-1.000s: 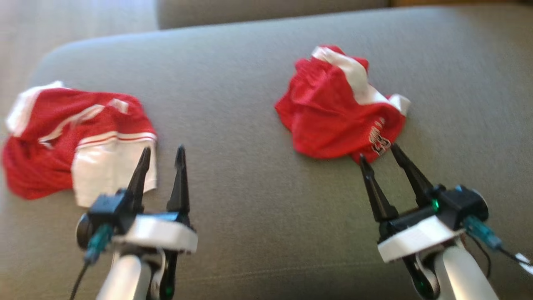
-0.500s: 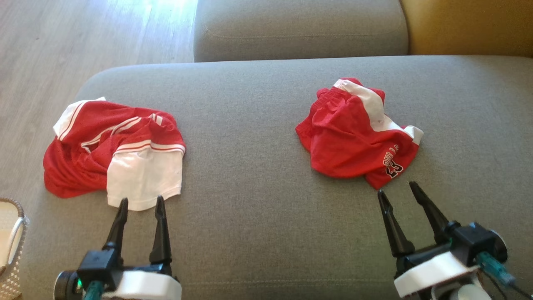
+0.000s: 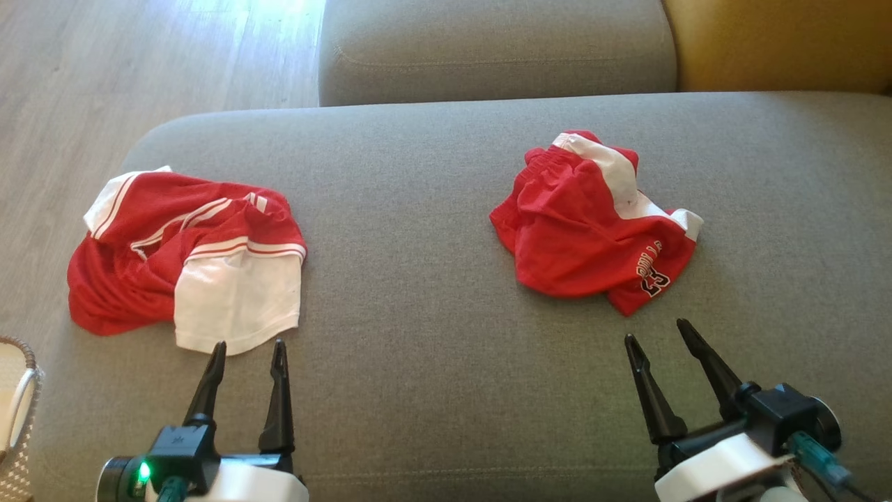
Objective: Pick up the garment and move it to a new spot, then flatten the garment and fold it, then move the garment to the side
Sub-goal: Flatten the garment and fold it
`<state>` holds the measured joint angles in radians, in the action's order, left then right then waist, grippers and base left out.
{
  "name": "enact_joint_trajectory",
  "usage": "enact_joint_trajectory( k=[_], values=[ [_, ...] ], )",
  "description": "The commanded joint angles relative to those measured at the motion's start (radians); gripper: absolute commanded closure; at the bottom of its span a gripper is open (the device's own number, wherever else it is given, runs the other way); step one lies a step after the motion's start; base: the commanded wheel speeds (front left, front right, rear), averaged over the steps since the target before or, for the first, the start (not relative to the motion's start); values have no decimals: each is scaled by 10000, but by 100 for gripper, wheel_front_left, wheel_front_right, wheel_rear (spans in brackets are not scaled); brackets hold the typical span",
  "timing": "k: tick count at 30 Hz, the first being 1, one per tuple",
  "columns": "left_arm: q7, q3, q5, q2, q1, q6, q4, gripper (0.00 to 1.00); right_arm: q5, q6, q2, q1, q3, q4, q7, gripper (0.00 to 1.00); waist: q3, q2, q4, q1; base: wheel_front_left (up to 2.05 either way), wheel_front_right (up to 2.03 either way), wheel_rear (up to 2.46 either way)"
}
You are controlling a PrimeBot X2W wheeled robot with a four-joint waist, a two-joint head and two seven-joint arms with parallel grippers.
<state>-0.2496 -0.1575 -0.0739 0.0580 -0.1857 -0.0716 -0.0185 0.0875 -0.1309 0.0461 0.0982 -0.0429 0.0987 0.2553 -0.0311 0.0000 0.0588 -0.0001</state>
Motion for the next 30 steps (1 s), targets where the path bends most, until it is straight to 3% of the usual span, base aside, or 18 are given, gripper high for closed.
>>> enact_joint_trajectory(
  k=[1, 17, 25, 30],
  values=[
    [-122, 247, 103, -73, 338, 5, -255, 0, -43, 2, 41, -281, -276, -275, 65, 0, 28, 0, -28, 1, 0, 0, 0],
    [-122, 64, 33, -77, 821, -26, 158, 0, 33, 2, 41, -439, -378, -350, 65, 0, 284, 0, -359, 1, 0, 0, 0],
    [-122, 239, 230, 76, 2426, 437, 999, 0, 13, 2, 41, -753, -581, -414, 65, 0, 897, 0, -950, 1, 0, 0, 0],
    [-122, 365, 164, 194, 4143, 879, 1699, 0, 91, 2, 41, -1211, -671, -596, 65, 0, 1638, 0, -1705, 1, 0, 0, 0]
  ],
)
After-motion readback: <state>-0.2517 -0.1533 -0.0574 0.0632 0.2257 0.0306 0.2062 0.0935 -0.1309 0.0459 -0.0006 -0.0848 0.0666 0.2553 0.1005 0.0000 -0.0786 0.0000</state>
